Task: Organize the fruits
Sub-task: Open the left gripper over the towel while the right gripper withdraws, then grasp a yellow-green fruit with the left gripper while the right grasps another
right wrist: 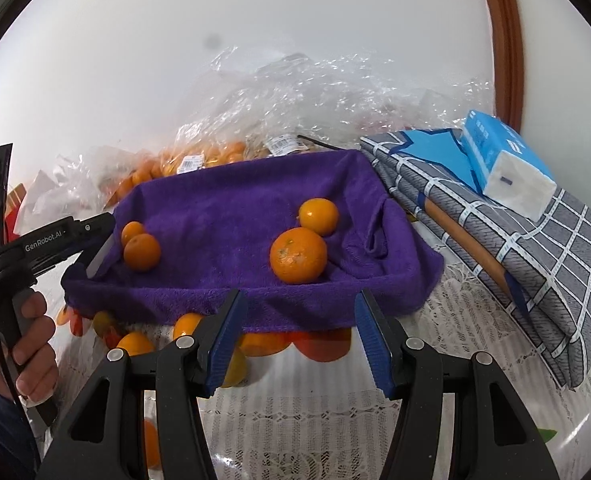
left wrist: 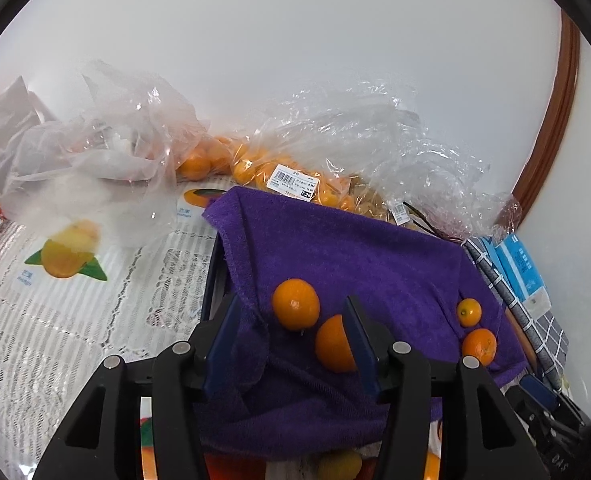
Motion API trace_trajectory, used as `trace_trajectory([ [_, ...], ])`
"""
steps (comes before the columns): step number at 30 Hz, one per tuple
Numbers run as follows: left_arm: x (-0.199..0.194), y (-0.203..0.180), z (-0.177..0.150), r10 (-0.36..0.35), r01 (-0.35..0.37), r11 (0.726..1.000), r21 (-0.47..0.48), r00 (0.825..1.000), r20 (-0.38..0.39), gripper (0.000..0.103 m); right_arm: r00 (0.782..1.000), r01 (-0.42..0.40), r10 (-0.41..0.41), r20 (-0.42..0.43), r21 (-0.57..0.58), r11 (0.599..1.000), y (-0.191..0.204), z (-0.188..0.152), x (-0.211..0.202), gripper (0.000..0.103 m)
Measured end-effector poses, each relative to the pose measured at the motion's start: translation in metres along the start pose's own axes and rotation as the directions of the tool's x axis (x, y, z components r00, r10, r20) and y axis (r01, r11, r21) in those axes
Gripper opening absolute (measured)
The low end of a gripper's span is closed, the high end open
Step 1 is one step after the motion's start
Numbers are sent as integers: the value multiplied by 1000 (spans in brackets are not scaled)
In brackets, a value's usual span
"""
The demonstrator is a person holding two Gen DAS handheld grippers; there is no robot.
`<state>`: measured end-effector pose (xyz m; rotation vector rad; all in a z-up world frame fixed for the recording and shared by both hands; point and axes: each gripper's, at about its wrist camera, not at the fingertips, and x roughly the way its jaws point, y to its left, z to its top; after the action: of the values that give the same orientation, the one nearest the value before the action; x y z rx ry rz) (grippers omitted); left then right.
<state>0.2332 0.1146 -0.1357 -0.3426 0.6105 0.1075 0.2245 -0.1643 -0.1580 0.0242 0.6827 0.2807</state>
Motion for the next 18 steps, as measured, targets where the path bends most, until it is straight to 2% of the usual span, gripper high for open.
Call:
trace_trajectory([
  [7, -25, 1, -16, 7, -7, 999, 38, 1000, 2, 51, 999, -36, 37, -24, 55, 998, -11, -3, -2, 57],
  [13, -46, 6, -32, 18, -18, 998, 62, 1000, 1, 52, 994, -91, 91, -67, 7, 996, 8, -13, -4, 57],
  [18, -56, 20, -40, 12, -11, 1000, 28, 1000, -28, 52, 993, -81, 76, -84, -49, 996, 25, -15, -1, 57],
])
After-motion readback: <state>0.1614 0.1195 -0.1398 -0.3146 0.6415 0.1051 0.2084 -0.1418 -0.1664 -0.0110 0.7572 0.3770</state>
